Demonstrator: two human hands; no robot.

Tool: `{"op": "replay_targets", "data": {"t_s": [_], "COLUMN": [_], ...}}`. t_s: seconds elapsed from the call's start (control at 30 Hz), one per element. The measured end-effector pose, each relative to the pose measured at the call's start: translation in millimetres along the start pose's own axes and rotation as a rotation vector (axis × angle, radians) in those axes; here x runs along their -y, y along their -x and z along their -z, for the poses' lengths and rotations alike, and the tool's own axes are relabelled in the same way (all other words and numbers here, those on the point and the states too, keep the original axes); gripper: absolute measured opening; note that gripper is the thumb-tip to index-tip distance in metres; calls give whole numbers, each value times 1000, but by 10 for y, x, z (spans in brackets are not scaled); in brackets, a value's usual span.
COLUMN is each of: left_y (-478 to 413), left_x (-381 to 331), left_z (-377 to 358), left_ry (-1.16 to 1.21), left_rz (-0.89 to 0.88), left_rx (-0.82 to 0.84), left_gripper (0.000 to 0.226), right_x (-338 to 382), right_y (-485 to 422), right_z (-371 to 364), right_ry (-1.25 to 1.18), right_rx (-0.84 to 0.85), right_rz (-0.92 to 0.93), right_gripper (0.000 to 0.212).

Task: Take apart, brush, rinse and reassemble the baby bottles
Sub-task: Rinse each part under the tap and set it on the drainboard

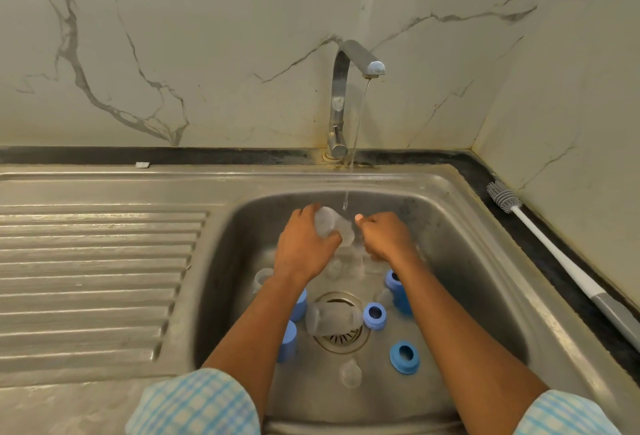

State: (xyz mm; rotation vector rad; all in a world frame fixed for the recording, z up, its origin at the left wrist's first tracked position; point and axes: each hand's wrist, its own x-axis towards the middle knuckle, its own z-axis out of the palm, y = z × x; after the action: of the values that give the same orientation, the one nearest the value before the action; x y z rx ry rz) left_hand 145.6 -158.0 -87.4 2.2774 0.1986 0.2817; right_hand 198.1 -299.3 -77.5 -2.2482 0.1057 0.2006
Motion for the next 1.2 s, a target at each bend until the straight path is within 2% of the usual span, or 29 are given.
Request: {"op": "replay_targets", "data": {"t_s": [0.07, 0.13, 0.33, 0.4, 0.57, 0.63, 0.67, 0.73, 0.8, 0.93, 1.0, 1.03, 1.07, 1.1, 1.13, 1.2], "left_y": [-93, -171, -164, -152, -177, -184, -178, -155, -145, -160, -197, -215, -233, -248, -251, -236], "left_x": [-5, -21, -46, -48, -13, 5, -4, -32, -51, -30, 4, 16, 27, 33, 29, -19], "left_z": [-83, -155, -217, -211, -165, -182, -201, -246, -284, -294, -298, -303, -312, -326, -342, -378], "left_ry": [-16, 32, 269, 280, 236, 243, 244, 251, 252, 242, 269, 314, 377, 449, 523, 653], "left_rz": [-33, -84, -165, -174, -131, -128, -134, -144, -164, -168, -116, -72, -24, 24, 65, 129], "left_rx": [36, 39, -19, -37, -92, -89, -77, -50, -34, -110, -171, -191, -203, -205, -197, -164], "left_gripper": [68, 70, 96, 95, 90, 92, 92, 91, 89, 79, 71, 67, 63, 59, 55, 48], "right_x": [-22, -11, 2, 45, 84, 77, 73, 62, 63, 72, 85, 91, 94, 96, 104, 146], "right_y": [-64, -111, -106, -68, -49, -68, -81, -75, -55, -73, -100, -101, -103, -113, -108, -41], "right_z": [58, 93, -11, -39, -46, -30, -26, -29, -32, -79, -92, -85, -77, -78, -77, -57], "right_ry": [-1, -36, -59, -64, -132, -110, -80, -6, 18, -35, -117, -168, -218, -258, -285, -316], "right_rx": [-99, -110, -167, -171, 41, -25, -89, -213, -269, -110, -91, -135, -199, -259, -278, -157], "right_rz": [153, 212, 184, 188, 197, 212, 211, 194, 174, 247, 326, 350, 343, 303, 229, -9], "right_gripper": [47, 46, 44, 38, 31, 15, 14, 27, 34, 45, 35, 24, 13, 12, 21, 45]}}
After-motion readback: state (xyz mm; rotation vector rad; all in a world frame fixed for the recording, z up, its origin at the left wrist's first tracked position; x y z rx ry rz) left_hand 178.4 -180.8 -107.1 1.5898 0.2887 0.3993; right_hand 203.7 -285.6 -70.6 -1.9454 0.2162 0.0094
